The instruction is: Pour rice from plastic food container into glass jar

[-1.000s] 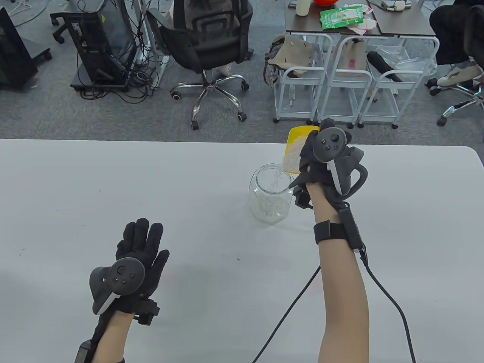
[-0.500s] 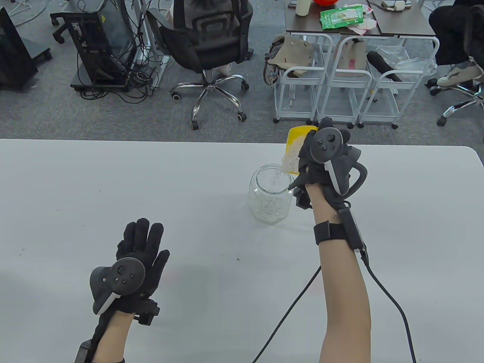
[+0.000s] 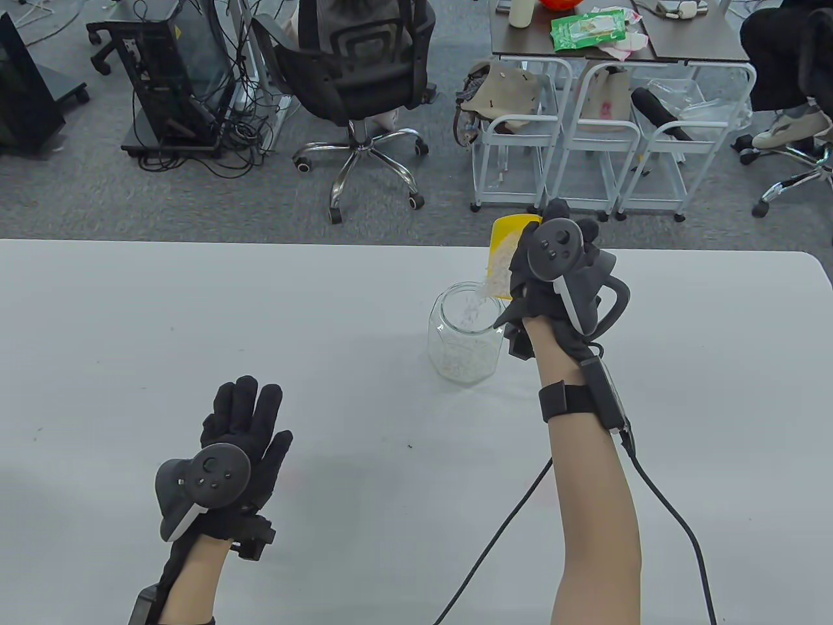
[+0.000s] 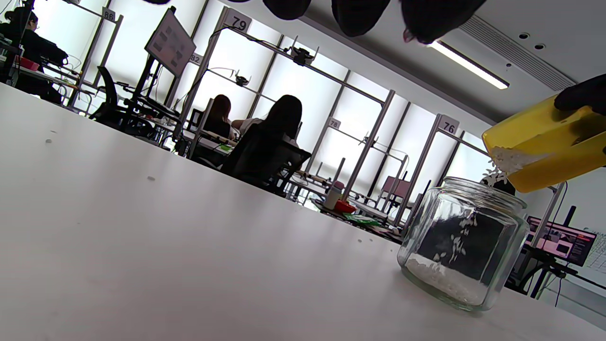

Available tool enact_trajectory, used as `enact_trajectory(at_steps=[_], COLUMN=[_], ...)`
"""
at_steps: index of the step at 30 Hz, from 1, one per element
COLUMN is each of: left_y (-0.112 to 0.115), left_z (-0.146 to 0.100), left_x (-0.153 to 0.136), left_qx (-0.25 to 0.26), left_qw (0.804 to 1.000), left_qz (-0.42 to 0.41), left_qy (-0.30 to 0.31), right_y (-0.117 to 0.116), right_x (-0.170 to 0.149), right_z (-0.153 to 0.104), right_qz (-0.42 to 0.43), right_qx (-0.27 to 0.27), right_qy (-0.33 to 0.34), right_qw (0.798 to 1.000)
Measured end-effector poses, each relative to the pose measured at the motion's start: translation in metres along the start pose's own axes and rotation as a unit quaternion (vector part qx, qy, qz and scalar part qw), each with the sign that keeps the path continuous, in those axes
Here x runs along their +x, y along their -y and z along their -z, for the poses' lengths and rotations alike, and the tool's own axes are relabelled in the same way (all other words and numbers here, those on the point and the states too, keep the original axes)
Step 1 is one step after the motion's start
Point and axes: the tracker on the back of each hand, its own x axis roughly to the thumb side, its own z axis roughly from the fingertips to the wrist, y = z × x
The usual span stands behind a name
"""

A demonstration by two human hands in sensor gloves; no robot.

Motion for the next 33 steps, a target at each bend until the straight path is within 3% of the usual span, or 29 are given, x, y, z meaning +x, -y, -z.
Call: enact_trajectory(at_steps=[33], left_y=[0.0003], left_z=[-0.0002], left_x=[0.0017], left_qx=[0.000], left_qw=[1.000], left_qz=[0.002], left_qy=[0.002], right_y=[0.0014], right_x=[0.0085], right_z=[-0.0034], right_qz=[-0.041], right_qx=[-0.019], right_qy=[0.036], right_qw=[0.998])
